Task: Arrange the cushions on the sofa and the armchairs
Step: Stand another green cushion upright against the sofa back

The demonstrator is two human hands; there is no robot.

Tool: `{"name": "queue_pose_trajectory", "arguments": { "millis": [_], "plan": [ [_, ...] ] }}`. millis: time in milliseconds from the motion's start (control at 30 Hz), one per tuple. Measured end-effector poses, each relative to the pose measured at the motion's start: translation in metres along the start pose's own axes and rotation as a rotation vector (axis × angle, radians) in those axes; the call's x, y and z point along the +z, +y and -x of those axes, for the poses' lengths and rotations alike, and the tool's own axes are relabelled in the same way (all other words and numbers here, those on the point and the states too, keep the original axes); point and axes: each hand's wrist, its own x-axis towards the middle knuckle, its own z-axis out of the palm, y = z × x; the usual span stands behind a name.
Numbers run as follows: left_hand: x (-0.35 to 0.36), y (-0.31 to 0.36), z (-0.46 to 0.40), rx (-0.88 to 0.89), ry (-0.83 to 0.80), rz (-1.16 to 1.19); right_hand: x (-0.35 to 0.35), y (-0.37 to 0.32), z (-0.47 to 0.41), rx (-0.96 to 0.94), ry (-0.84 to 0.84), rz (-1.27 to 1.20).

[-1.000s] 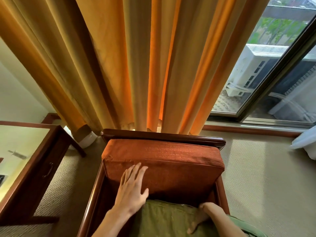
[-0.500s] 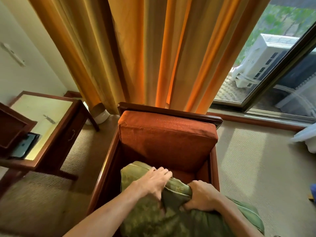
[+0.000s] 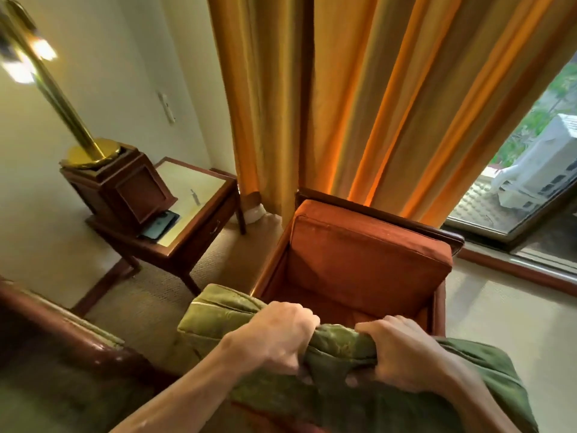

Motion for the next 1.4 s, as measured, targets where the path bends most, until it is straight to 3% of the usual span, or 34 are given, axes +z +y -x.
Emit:
{"name": "queue_pose_trajectory", "arguments": {
  "millis": [300,433,800,1033,1233,1333,1400],
  "plan": [
    [0.035,-0.046,0.211,-0.352,0.279,0.16,-0.015,-0.209,-0.031,-0.336,0.051,0.406],
    [0.043,-0.063,0.302,-0.504,0.368,0.125,-0.003,-0.3,-0.043,-0.469,0.041,0.472],
    [0.111,-0.128,0.55,-1.066,0.443,0.041,0.119,-0.545,-0.144,-0.91,-0.006,0.448],
    [0.176,-0.19,0.661,-1.378,0.43,0.126,0.215,-0.69,-0.231,-1.171,-0.082,0.456],
    [0.276,-0.236,0.708,-1.661,0.392,0.34,0.336,-0.754,-0.293,-1.171,-0.142,0.565],
    [0.333,-0.243,0.723,-1.714,0.19,0.669,0.38,-0.753,-0.314,-0.95,-0.214,0.657],
    [0.359,-0.248,0.737,-1.713,0.137,0.725,0.39,-0.757,-0.325,-0.926,-0.193,0.703]
  ]
}}
